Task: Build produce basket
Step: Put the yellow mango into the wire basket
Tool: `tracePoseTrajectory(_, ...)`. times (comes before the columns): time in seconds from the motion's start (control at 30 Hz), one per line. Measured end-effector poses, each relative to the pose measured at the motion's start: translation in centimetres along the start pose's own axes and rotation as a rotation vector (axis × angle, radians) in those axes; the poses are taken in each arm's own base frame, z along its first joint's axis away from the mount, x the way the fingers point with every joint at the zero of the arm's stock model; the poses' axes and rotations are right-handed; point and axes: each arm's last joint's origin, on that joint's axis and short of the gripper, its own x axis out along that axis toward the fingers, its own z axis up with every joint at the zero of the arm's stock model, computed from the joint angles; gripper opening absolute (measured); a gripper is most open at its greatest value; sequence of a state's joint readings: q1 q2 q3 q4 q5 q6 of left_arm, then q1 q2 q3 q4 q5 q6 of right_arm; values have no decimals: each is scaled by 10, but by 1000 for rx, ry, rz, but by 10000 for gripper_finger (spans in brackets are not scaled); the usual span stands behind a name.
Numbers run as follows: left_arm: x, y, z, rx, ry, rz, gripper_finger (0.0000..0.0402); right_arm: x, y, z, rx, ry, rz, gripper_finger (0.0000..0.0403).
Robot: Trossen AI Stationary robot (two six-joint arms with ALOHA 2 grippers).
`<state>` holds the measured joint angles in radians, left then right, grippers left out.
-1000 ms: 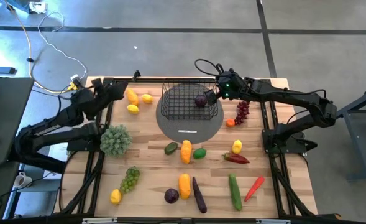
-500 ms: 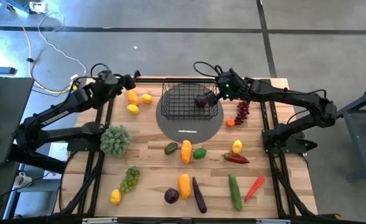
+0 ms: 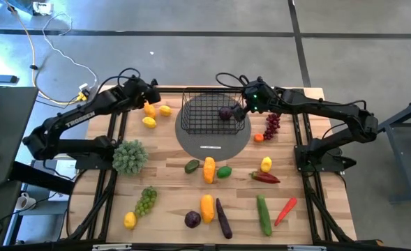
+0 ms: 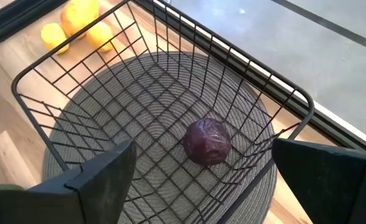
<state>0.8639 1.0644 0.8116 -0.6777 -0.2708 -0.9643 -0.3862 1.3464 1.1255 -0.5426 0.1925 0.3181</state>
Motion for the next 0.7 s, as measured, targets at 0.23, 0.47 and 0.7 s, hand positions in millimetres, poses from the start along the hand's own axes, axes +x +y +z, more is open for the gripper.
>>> tracePoseTrajectory(0.23, 9, -2, -1, 37, -9, 44, 213, 0, 0, 0, -20, 1, 2, 358)
tracePoseTrajectory(0.47, 9, -2, 1, 29, -37, 46, 213, 0, -1, -2, -39, 22, -5, 358)
tracePoseTrajectory(0.7, 8, 6, -3, -5, -46, 163, 213, 0, -1, -2, -36, 22, -5, 358)
